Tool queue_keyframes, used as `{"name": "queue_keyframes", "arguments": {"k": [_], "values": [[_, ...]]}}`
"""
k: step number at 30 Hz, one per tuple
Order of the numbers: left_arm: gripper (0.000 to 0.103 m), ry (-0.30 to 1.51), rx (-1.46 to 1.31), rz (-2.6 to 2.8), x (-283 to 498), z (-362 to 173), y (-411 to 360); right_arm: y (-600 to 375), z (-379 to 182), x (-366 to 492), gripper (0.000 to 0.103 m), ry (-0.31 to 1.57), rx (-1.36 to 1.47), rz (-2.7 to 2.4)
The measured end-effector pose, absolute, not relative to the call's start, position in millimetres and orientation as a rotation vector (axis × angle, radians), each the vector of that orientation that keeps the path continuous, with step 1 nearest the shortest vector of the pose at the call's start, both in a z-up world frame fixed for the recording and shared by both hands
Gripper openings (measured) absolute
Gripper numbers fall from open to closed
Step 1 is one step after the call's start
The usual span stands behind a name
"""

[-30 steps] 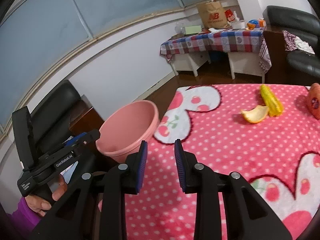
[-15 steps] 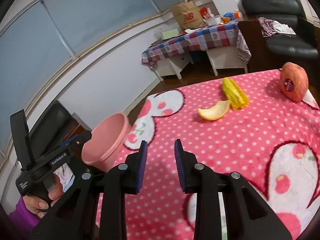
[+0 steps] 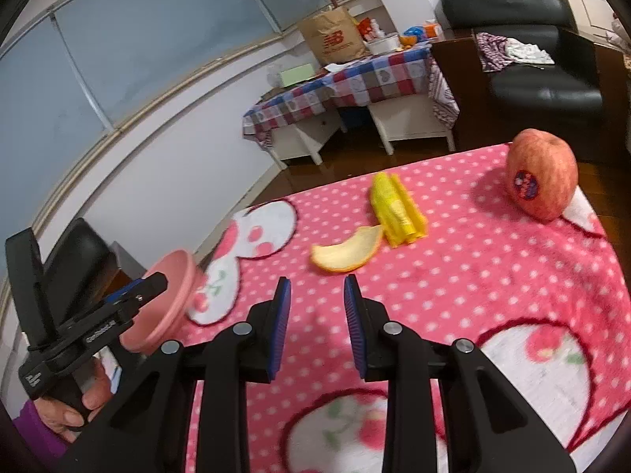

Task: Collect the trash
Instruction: 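Grasp the pale yellow fruit peel with the left tool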

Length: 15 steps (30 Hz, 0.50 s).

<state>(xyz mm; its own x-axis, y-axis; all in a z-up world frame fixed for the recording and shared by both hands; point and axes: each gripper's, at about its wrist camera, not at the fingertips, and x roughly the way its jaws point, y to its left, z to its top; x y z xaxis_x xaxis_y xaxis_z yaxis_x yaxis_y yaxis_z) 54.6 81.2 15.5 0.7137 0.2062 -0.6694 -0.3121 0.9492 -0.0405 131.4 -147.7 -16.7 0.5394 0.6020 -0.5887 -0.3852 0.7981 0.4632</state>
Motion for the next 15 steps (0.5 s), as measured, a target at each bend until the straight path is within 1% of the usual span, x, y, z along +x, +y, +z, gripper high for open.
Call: {"name": "queue_keyframes", "arguments": {"k": [12, 15], "values": [[0.051, 0.797, -0.197, 0.115, 124, -17, 43, -181, -41, 174, 0.028, 0.841, 0.350, 0.469], [0.048, 0.829, -0.245, 0.088, 145, -29, 39, -184, -47, 180, 0.028, 0.854, 0.353, 0.464]]}}
